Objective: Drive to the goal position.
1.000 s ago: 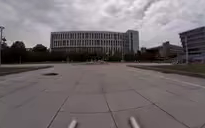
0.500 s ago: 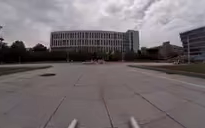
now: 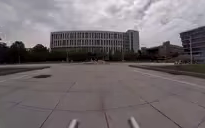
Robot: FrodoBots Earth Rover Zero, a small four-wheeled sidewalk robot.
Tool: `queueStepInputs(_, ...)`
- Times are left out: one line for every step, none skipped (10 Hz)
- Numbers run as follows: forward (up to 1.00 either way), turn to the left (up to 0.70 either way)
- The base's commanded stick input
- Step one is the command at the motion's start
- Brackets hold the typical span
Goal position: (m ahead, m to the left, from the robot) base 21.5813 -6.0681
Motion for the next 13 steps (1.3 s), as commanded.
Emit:
queueStepInputs(0.7, 0.0)
queueStepInputs(0.7, 0.0)
queueStepInputs(0.7, 0.0)
queueStepInputs(0.7, 0.0)
queueStepInputs(0.7, 0.0)
queueStepInputs(0.7, 0.0)
queueStepInputs(0.7, 0.0)
queueStepInputs(0.7, 0.0)
queueStepInputs(0.7, 0.0)
queueStepInputs(0.7, 0.0)
queueStepInputs(0.7, 0.0)
queueStepInputs(0.7, 0.0)
queueStepInputs(0.7, 0.0)
